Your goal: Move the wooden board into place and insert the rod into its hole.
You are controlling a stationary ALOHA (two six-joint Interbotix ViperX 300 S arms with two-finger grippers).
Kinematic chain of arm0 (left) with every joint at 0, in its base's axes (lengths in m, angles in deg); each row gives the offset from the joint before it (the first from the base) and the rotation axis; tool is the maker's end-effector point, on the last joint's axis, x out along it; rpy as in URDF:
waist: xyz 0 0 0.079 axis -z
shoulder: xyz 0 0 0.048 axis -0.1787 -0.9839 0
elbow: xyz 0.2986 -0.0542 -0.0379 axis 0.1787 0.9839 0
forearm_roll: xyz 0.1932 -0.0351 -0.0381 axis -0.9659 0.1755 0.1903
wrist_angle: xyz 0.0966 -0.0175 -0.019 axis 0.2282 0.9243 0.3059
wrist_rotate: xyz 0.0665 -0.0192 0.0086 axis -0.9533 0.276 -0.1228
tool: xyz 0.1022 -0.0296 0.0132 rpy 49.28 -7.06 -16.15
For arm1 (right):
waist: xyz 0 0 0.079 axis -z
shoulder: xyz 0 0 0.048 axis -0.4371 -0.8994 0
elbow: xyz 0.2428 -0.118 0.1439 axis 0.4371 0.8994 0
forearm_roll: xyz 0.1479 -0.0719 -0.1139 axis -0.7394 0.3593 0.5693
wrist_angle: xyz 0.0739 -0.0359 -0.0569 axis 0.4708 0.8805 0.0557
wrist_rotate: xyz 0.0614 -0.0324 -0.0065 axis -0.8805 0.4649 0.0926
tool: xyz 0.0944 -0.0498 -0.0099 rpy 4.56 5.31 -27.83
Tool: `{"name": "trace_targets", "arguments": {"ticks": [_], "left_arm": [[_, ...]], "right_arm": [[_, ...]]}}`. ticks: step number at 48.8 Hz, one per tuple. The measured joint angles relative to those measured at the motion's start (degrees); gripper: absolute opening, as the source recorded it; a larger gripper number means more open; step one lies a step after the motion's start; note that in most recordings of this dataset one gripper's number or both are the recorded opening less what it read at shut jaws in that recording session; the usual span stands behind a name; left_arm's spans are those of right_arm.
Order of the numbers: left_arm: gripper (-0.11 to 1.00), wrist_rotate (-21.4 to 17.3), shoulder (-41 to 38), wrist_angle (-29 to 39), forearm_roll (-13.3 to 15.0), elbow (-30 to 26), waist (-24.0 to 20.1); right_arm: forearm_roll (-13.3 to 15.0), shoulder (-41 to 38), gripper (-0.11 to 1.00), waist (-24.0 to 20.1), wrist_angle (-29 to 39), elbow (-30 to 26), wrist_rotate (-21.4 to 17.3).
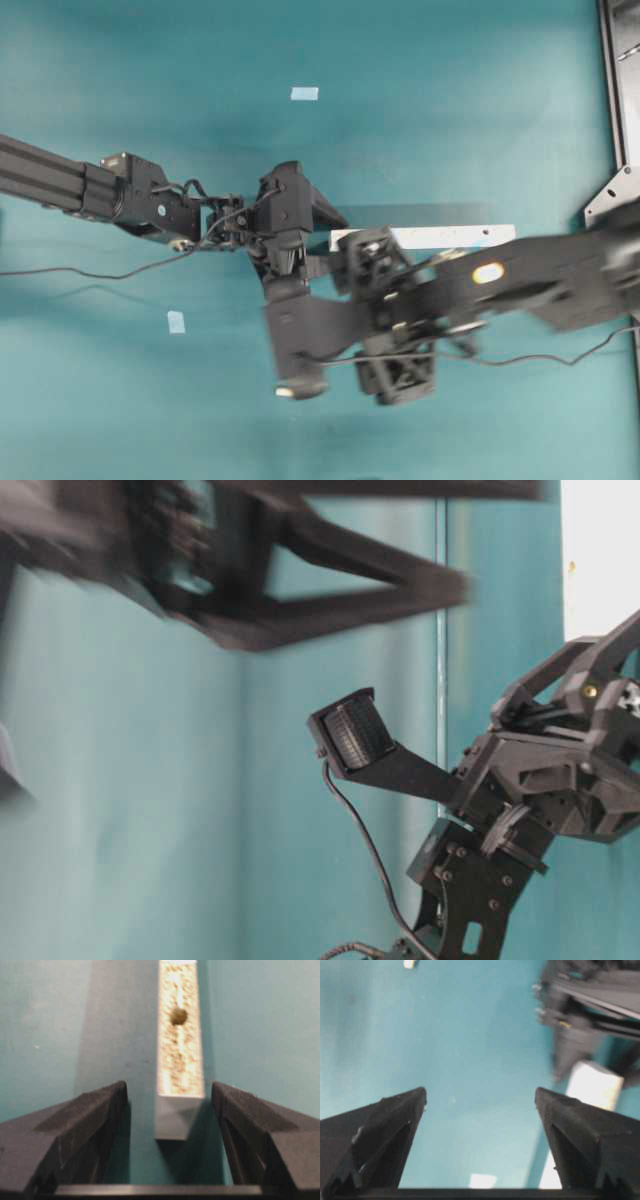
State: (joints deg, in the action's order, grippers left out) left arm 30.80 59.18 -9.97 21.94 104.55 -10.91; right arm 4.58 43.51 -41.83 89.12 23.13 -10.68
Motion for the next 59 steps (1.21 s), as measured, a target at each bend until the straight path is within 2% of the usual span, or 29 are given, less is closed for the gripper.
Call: {"name": "trace_targets", "arguments": {"ticks": [13,26,32,45,59], "left_arm": [[0.73,-0.18,0.00,-0.70,0.09,0.70,-1.14],[0.73,-0.18,0.00,-1.05,0.00,1.23,-1.14],[0.73,-0.26,0.00,-1.23,0.09,1.32,-1.14],[0.73,-0.26,0.00,-1.14,0.09,1.32,-1.05],[0.73,-0.26,0.00,-1.14,0.09,1.32,-0.79]], "right_arm": [[-0.18,-8.53,0.98,-1.67,-2.72,-5.80,-2.72],[-0.18,-13.62,0.94,-2.99,-5.36,-7.65,-7.73],[-0.18,-15.56,0.91,-3.16,-5.54,-8.26,-8.00],[-0.26,-19.51,0.91,-3.16,-5.54,-12.48,-8.26],[-0.44,-23.73,0.90,-3.16,-2.20,-17.67,-8.35]]}}
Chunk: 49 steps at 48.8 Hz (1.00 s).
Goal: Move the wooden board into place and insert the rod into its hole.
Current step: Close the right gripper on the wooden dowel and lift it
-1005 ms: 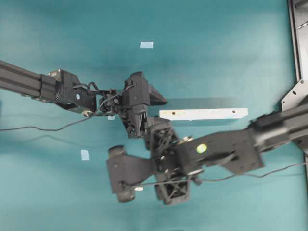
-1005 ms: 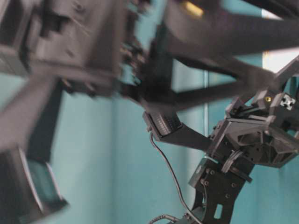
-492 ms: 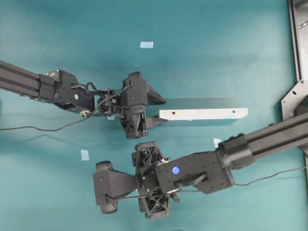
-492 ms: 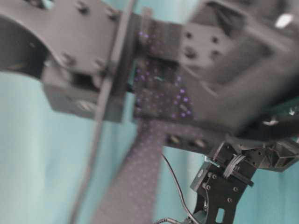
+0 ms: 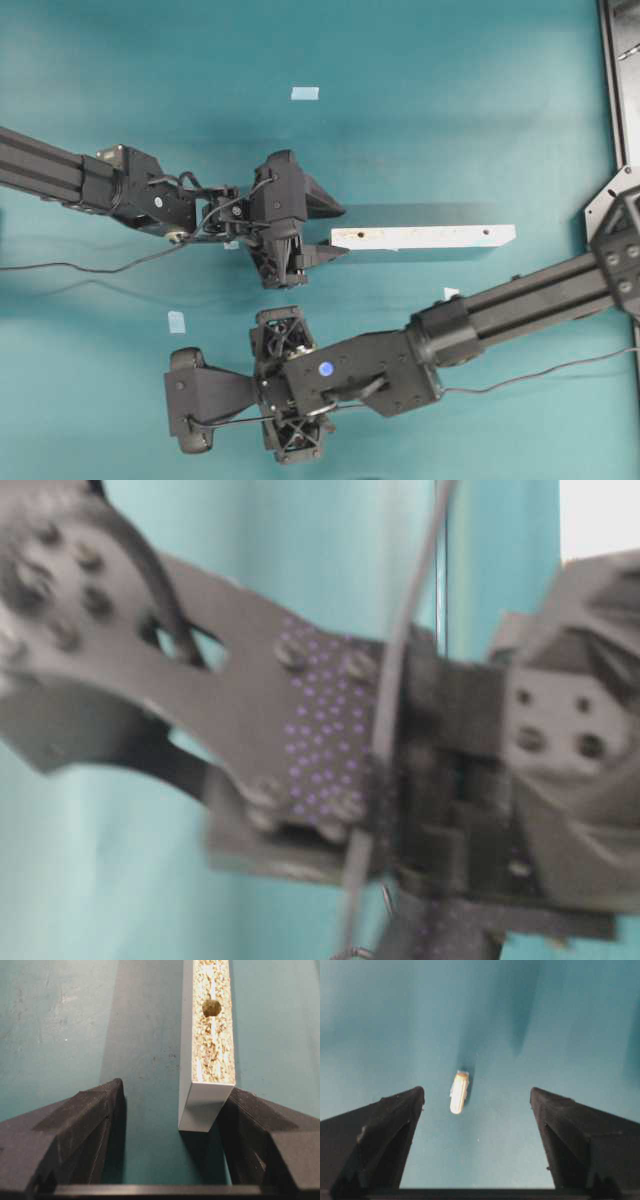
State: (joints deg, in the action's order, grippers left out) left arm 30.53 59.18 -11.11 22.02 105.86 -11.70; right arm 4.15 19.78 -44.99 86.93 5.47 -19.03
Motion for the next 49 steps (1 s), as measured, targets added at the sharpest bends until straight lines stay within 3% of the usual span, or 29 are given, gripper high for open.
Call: {"name": "trace_targets", "arguments": {"ticks": [13,31,41,49], "left_arm": [[0.73,0.00,0.00,-0.09,0.00,0.00,0.00],[0.73,0.00,0.00,-0.09,0.00,0.00,0.09],[0.73,0.00,0.00,-0.18,-0.09,0.18,0.18],[0.73,0.00,0.00,-0.18,0.00,0.35,0.26]], "right_arm": [[-0.18,-1.85,0.82,0.00,-0.26,-0.26,-1.41],[-0.18,-2.37,0.80,0.00,-1.49,-0.18,-2.81],[-0.18,-2.37,0.54,-0.18,-2.02,-0.09,-3.78],[-0.18,-2.37,0.51,-0.70,-2.46,0.09,-5.01]]}}
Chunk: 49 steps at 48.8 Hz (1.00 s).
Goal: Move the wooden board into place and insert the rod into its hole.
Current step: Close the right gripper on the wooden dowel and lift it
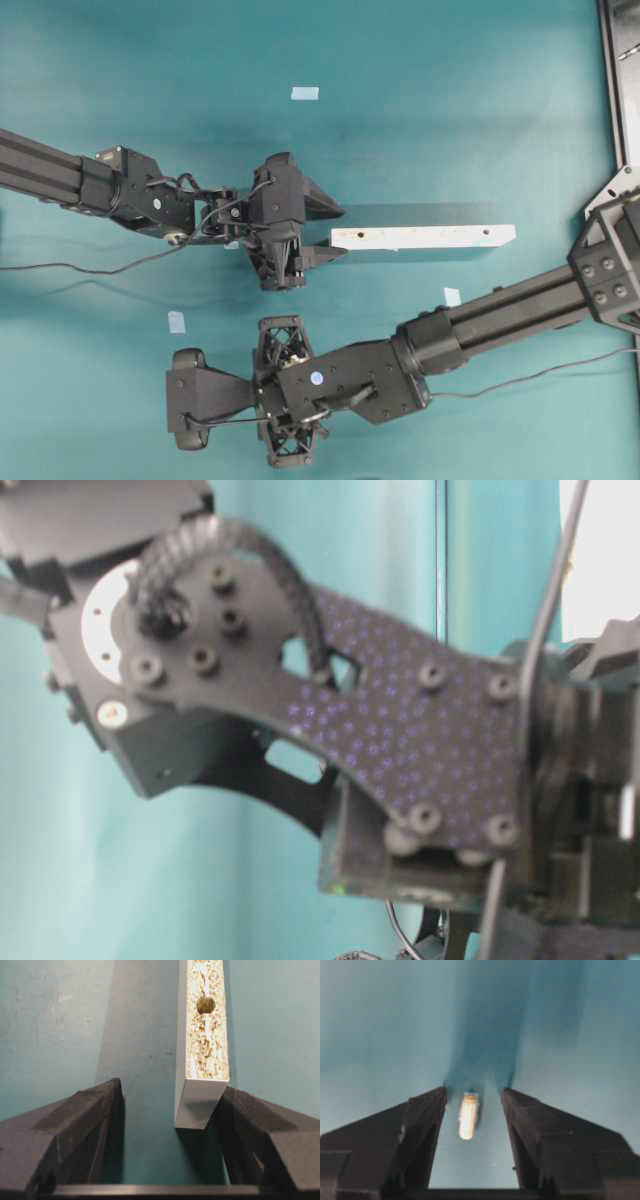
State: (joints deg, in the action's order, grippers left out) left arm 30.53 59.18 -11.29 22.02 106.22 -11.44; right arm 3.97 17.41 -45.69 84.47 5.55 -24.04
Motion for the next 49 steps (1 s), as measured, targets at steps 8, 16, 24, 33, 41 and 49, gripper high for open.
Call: {"name": "trace_targets", "arguments": {"ticks": [8,16,24,33,41,49], "left_arm": [[0.73,-0.09,0.09,0.00,0.00,0.35,0.09],[0.73,0.00,0.09,0.00,0.00,0.44,0.09],[0.73,0.00,0.09,-0.09,-0.09,0.44,0.09],[0.73,0.00,0.09,0.00,0.00,0.44,0.09],[0.73,-0.09,0.09,-0.09,-0.09,0.44,0.09],[0.73,-0.09,0.09,0.00,0.00,0.44,0.09]], "right_arm": [[0.00,0.00,0.51,-0.18,0.00,0.70,-1.85],[0.18,0.09,0.50,-0.26,-0.18,0.97,-2.20],[0.62,0.09,0.49,-0.35,-0.18,1.14,-2.29],[0.70,0.09,0.35,-0.44,0.35,1.14,-2.37],[0.70,0.09,0.09,-0.88,0.88,1.14,-2.37],[0.70,0.26,0.09,-0.88,1.05,1.23,-2.55]]}}
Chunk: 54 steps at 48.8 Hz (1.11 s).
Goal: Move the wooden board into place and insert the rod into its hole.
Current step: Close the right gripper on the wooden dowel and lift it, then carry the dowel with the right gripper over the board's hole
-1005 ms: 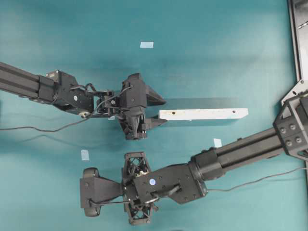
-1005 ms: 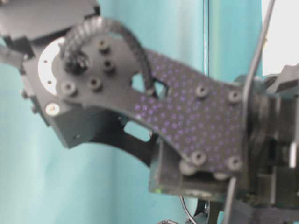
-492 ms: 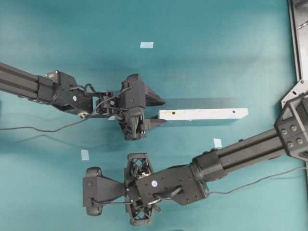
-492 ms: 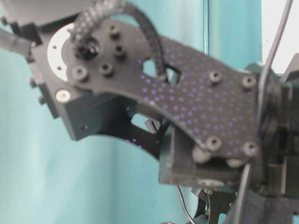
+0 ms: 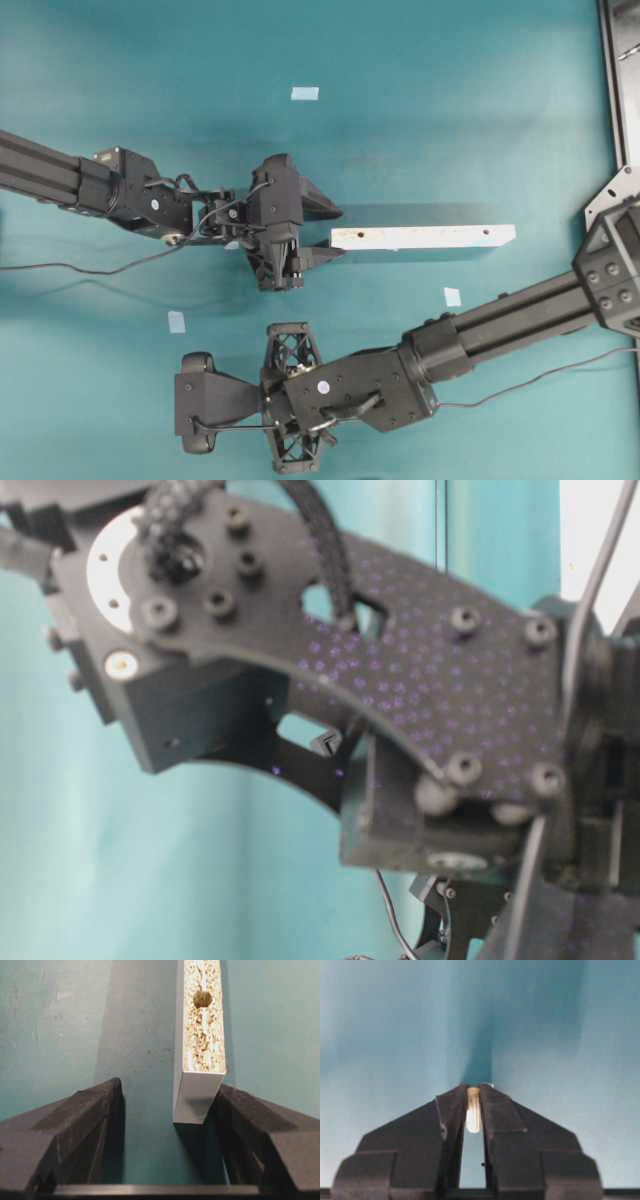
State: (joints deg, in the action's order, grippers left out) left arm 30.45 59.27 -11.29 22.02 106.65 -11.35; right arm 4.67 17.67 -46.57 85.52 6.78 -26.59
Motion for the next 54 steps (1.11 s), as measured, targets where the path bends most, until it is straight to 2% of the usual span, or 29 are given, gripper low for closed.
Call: {"name": "trace_targets", "arguments": {"ticks": [7,11,17,23,38,54], "left_arm": [[0.72,0.09,0.00,-0.09,0.00,0.09,0.00],[0.72,0.00,0.00,-0.09,0.00,0.09,0.00],[0.72,0.00,0.00,-0.09,0.00,0.09,0.00],[0.72,0.00,0.00,0.00,0.00,0.18,0.00],[0.72,0.09,0.18,-0.09,0.00,0.26,0.09],[0.72,0.00,0.18,-0.09,0.00,0.26,0.18]], "right_arm": [[1.49,0.62,0.09,0.00,0.26,0.35,0.26],[4.13,1.32,0.09,0.09,0.88,0.44,0.26],[9.93,4.39,0.09,0.26,0.97,0.53,0.18],[12.92,8.17,0.09,0.62,0.97,0.53,0.26],[13.45,15.21,0.09,2.81,-0.44,3.60,0.00],[13.54,24.87,0.09,5.54,-12.74,14.15,0.00]]}}
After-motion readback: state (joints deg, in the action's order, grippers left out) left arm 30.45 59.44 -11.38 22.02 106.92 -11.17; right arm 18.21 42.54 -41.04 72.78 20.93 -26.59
